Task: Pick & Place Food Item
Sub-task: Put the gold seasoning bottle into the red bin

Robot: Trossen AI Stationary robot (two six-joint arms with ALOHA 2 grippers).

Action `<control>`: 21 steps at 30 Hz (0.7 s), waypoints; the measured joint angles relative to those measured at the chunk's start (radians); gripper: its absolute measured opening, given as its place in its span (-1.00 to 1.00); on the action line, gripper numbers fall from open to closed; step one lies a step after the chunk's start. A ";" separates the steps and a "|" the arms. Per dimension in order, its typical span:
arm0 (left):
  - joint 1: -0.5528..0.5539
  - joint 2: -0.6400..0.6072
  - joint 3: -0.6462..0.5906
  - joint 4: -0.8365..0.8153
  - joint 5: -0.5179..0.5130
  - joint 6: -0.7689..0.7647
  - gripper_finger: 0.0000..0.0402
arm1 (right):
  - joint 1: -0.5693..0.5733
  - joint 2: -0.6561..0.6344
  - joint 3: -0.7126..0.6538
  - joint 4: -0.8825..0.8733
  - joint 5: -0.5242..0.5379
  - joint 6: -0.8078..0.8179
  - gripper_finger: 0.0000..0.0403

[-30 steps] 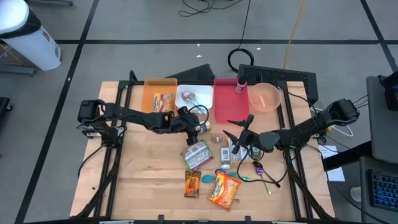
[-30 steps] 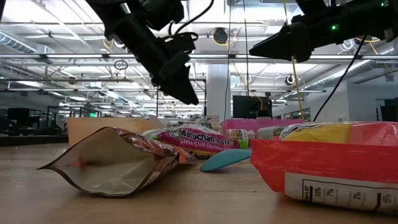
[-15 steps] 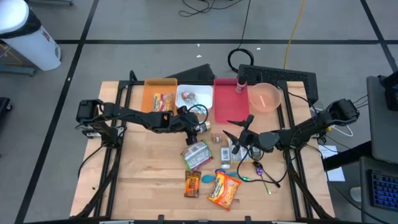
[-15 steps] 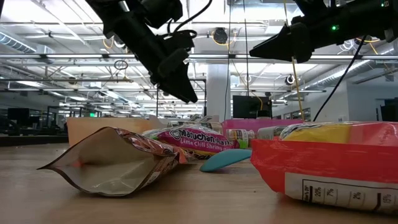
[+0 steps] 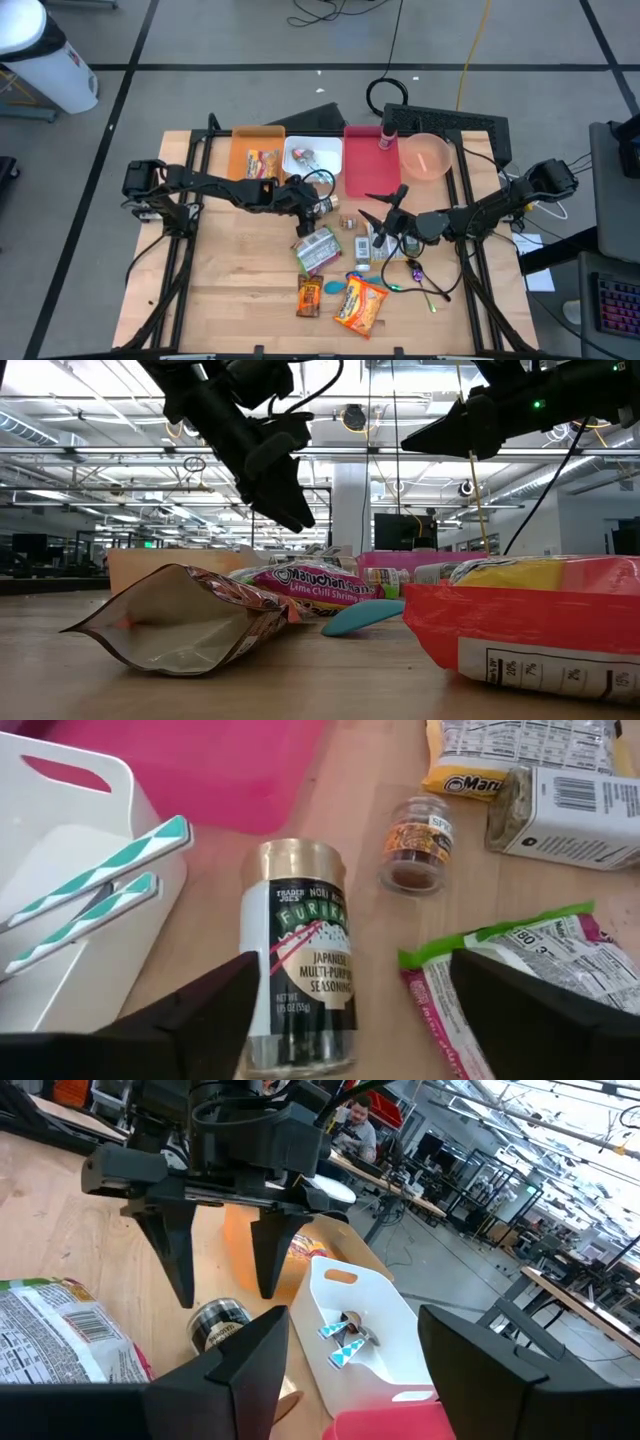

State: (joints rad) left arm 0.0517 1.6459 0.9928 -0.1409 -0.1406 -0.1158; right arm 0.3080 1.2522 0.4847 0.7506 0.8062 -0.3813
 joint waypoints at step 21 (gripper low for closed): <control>0.000 0.000 0.000 0.002 -0.051 0.008 0.98 | 0.000 0.000 0.000 0.000 0.000 0.000 0.09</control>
State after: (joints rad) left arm 0.0521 1.6455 0.9926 -0.1387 -0.1917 -0.1078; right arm 0.3080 1.2522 0.4843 0.7505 0.8062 -0.3813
